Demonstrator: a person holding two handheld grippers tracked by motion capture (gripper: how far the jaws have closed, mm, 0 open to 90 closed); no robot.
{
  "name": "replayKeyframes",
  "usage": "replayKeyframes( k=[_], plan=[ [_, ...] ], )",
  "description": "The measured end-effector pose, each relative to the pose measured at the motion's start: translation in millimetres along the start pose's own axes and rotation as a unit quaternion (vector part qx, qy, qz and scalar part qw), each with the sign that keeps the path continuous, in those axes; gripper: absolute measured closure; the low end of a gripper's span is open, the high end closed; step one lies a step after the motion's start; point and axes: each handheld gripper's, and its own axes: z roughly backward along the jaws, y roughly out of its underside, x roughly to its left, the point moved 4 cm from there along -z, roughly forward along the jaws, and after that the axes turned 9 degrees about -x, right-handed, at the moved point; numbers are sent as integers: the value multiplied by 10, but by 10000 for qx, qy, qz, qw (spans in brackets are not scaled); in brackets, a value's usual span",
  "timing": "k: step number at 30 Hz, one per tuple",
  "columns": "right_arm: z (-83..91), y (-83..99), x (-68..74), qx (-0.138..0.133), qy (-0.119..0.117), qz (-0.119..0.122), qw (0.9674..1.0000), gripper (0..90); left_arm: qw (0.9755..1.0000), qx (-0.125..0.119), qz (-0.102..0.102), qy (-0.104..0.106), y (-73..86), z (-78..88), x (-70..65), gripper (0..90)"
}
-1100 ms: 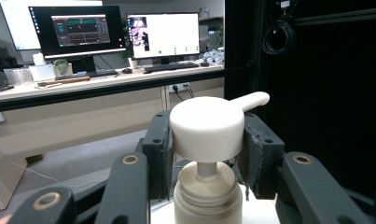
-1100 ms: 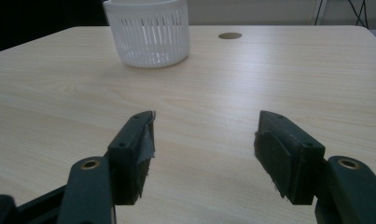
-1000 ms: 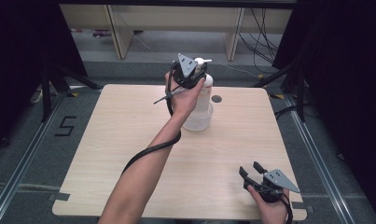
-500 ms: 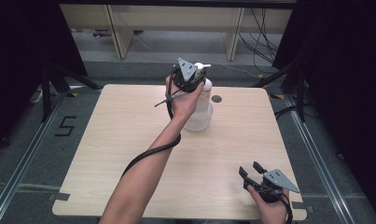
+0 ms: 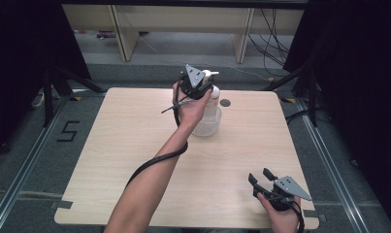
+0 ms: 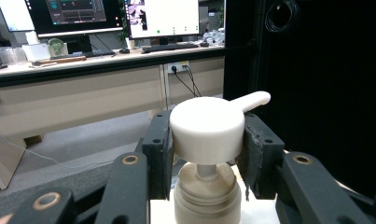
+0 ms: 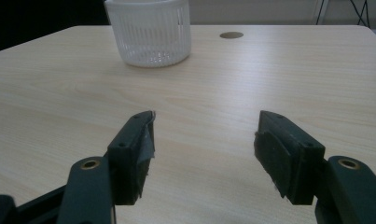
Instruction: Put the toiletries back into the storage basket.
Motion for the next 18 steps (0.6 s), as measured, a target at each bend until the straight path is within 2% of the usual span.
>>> replayKeyframes(
  k=[1,4,5,7,8,14,15,16,17,18],
  plan=[
    [2,4,11,38,-17,-73,10000,379,10000,7,-12,46,11,-5,-2,591],
    [2,5,11,44,-18,-73,10000,379,10000,-26,-80,53,23,-13,6,591],
    [6,4,13,66,-17,-102,9999,379,10000,62,57,32,54,-4,-8,590],
    [6,4,12,63,-13,-105,9999,379,10000,76,6,1,62,-3,4,590],
    [7,3,13,60,-24,-108,9999,379,9999,91,66,25,70,-5,-4,590],
    [-1,7,12,43,-28,-65,10000,379,9999,109,84,22,95,-8,-4,590],
    [-5,11,27,49,-63,-186,9998,379,9999,98,31,-6,97,-8,8,590],
    [-3,6,13,38,-27,-63,10000,378,9999,110,25,-6,102,-9,10,591],
    [-5,10,28,52,-51,-164,9998,378,9999,133,95,12,113,-10,1,590],
    [-4,11,28,62,-55,-161,9998,378,9998,145,97,19,121,-10,2,590]
  ],
)
